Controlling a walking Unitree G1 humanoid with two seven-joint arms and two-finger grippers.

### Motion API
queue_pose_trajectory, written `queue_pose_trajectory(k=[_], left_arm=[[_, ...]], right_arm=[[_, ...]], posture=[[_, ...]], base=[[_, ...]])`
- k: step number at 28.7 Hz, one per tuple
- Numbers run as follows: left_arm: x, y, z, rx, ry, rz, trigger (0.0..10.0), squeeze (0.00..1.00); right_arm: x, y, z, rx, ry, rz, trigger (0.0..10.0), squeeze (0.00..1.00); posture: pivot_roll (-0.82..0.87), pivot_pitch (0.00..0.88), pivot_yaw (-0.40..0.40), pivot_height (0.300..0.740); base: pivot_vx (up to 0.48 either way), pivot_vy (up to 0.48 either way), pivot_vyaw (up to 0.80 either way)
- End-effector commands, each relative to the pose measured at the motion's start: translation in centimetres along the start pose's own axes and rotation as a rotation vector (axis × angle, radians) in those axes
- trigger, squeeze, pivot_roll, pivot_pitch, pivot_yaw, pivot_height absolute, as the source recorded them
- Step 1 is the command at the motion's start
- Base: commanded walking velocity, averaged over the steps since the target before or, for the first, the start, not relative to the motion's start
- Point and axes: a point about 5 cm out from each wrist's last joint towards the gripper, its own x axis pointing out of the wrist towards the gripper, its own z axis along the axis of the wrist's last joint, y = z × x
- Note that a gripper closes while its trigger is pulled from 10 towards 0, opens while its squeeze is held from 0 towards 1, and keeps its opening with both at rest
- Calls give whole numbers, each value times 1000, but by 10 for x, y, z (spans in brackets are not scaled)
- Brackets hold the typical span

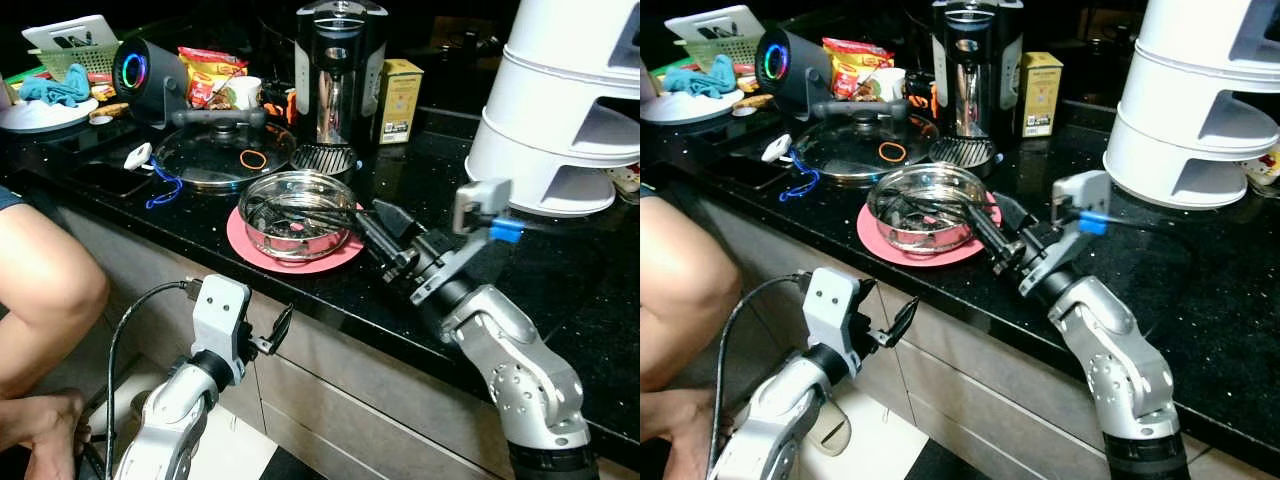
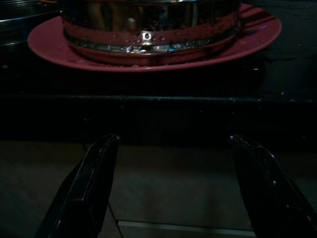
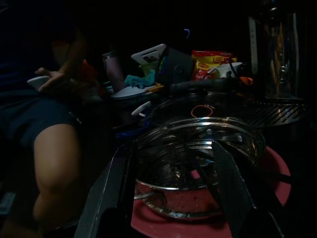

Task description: Kitchen organization

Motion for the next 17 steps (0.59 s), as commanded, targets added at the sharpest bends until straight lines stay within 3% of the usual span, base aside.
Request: queue_pose_trajectory(k=[1, 7, 17], left_arm=[[-1, 1, -1, 2, 10, 0, 10000, 0], [-5, -5, 3, 62, -4, -52, 10000, 0], [-5, -6, 3, 66, -5, -54, 10000, 0]], right_arm=[[-1, -4, -3, -6, 5, -32, 10000, 0], [-5, -11, 5, 46, -80, -56, 10000, 0], [-10, -15, -12, -19, 5, -87, 10000, 0]], posture=[[-50, 0, 0, 740], [-50, 0, 4, 740], [-48, 0, 2, 740]], base=[[0, 0, 0], [0, 0, 0], [0, 0, 0]])
